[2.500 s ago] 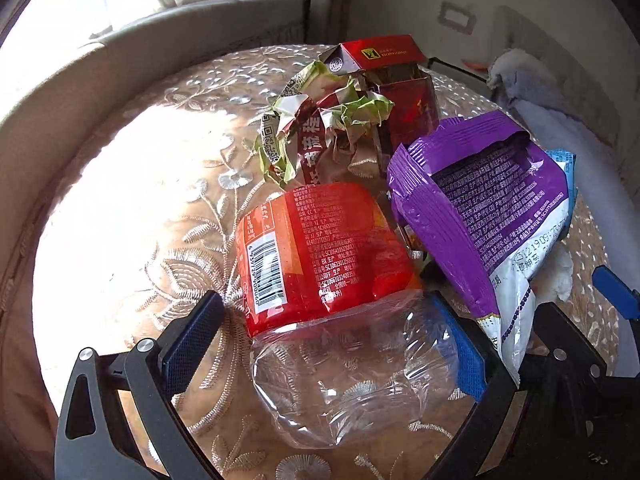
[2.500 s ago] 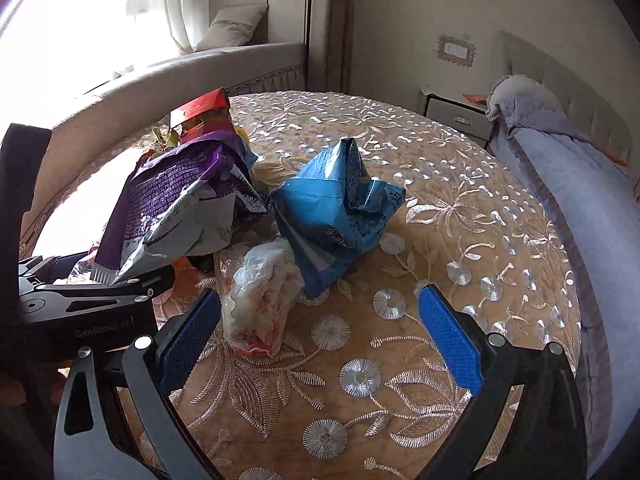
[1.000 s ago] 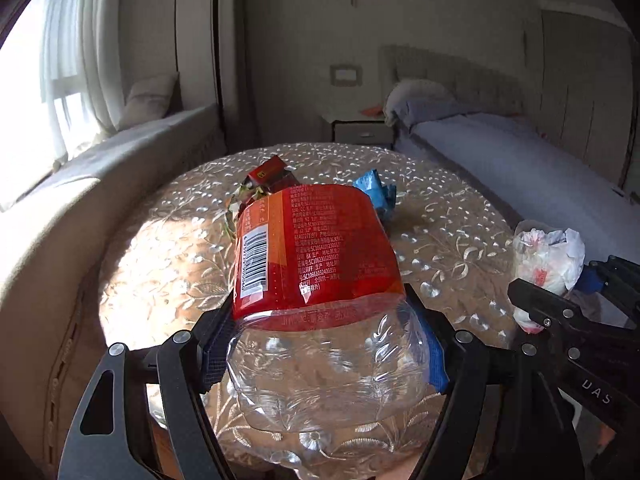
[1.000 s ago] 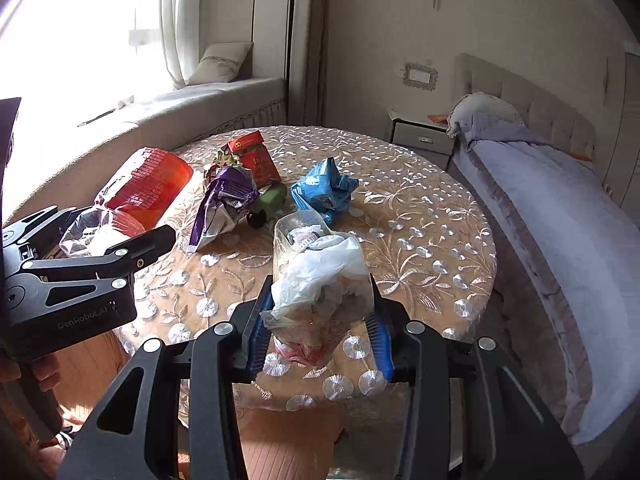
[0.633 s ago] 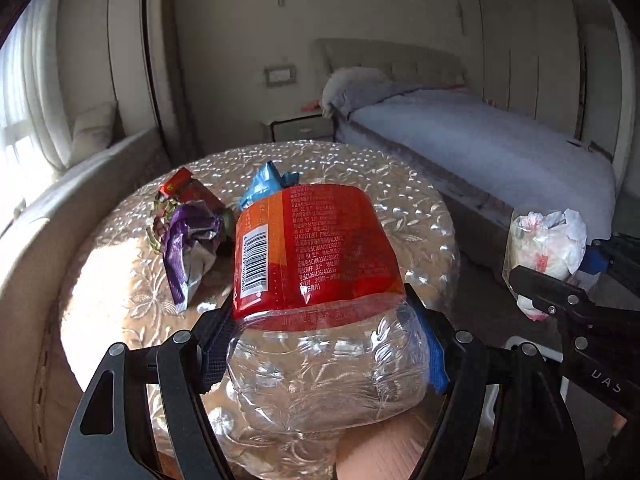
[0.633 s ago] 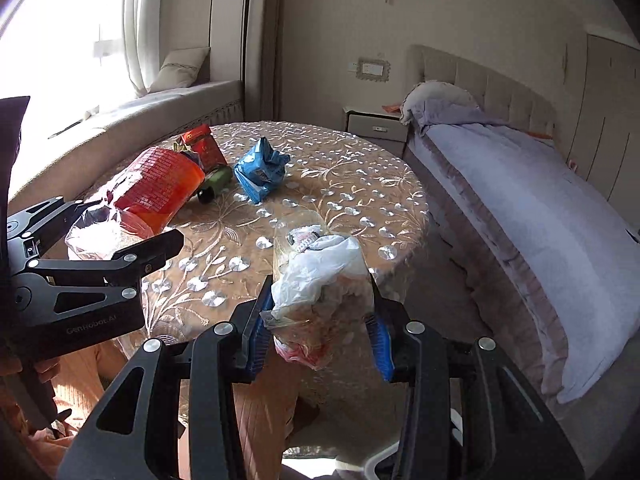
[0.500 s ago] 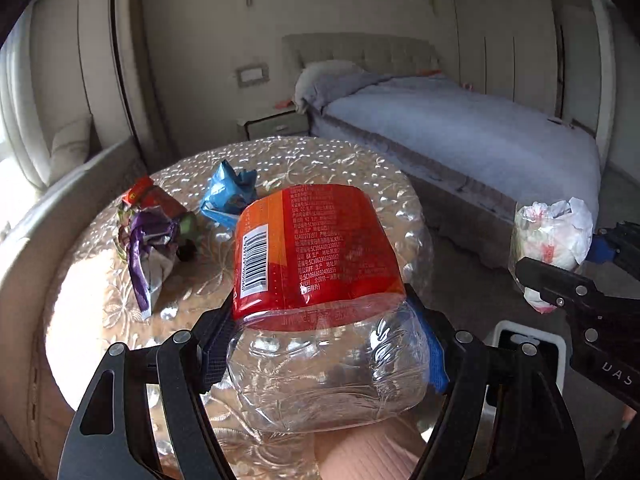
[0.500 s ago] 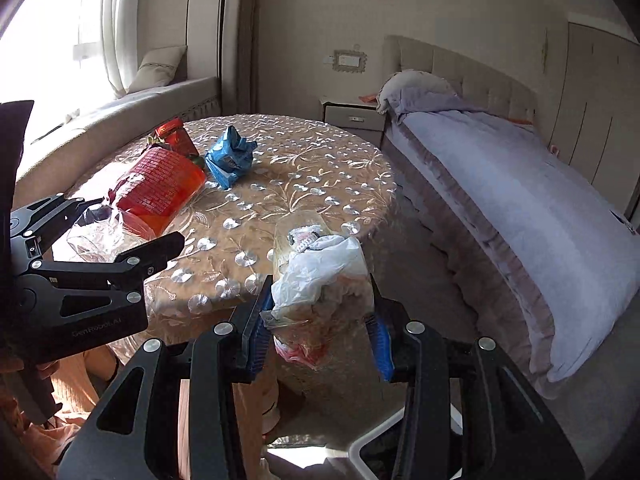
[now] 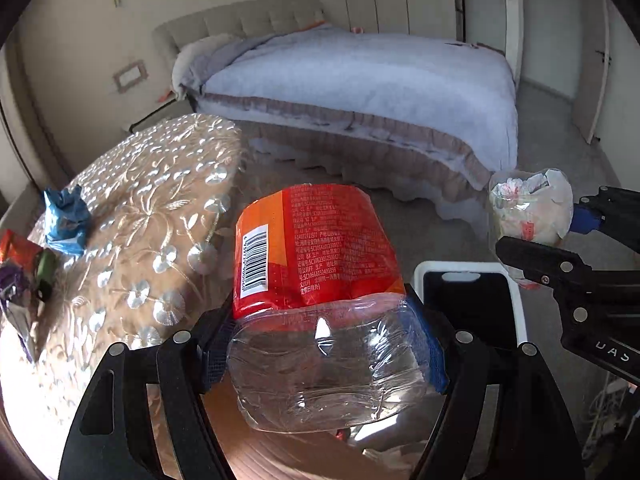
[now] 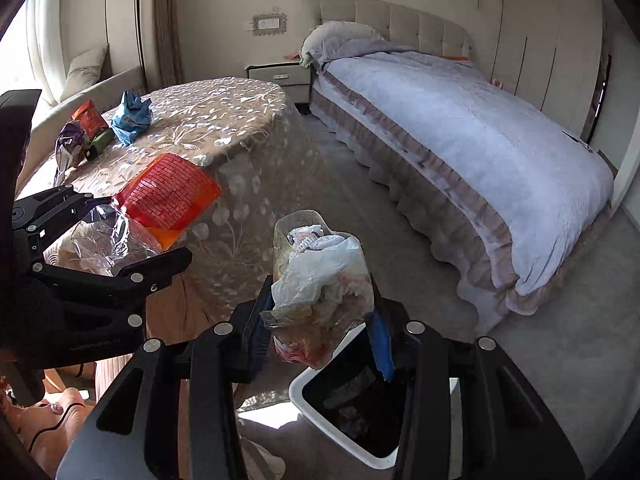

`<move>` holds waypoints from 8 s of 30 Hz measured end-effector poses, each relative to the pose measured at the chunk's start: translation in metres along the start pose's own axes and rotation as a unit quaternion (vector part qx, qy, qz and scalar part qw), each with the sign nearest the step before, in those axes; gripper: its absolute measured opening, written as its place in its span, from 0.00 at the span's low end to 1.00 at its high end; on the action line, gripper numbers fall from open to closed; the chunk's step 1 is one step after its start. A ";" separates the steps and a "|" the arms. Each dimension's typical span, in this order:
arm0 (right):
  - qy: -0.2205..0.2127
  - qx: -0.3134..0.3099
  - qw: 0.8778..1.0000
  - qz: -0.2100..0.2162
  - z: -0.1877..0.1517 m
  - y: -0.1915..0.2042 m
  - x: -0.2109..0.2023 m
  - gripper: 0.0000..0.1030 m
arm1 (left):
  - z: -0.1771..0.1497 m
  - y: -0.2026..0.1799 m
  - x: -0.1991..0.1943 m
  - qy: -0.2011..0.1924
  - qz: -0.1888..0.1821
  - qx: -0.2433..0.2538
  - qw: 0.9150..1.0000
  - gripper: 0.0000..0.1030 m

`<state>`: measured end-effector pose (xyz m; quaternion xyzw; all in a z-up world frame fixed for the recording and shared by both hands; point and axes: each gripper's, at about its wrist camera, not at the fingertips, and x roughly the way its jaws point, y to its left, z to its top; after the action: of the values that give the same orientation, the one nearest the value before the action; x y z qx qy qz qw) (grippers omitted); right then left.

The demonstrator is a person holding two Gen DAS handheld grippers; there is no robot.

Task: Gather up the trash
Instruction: 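Carry the bottle and bag over the bin and open both tools, then move both tools back from the bin to the table, then grasp the purple wrapper with the left tool while the right tool grasps the blue bag, then carry the purple wrapper and blue bag over the white bin and open both tools, then move both tools back from the bin to the table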

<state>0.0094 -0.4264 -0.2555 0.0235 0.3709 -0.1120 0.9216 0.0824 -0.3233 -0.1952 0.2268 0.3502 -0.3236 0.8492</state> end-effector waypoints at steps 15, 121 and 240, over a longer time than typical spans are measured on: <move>0.132 -0.020 0.991 -0.028 -0.100 -0.068 0.088 0.42 | -0.032 -0.132 0.134 0.116 -0.139 0.231 0.956 0.71; 0.005 -0.098 0.972 0.214 0.252 0.297 0.192 0.54 | -0.052 0.370 -0.005 -0.003 0.175 -0.280 0.944 0.77; -0.009 -0.087 0.994 -0.059 -0.035 -0.034 0.018 0.96 | 0.015 -0.038 0.043 -0.056 -0.160 0.152 0.974 0.95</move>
<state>-0.0094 -0.4586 -0.2921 -0.0800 0.3718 -0.1336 0.9151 0.0858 -0.3754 -0.2229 0.2759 0.2805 -0.5171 0.7601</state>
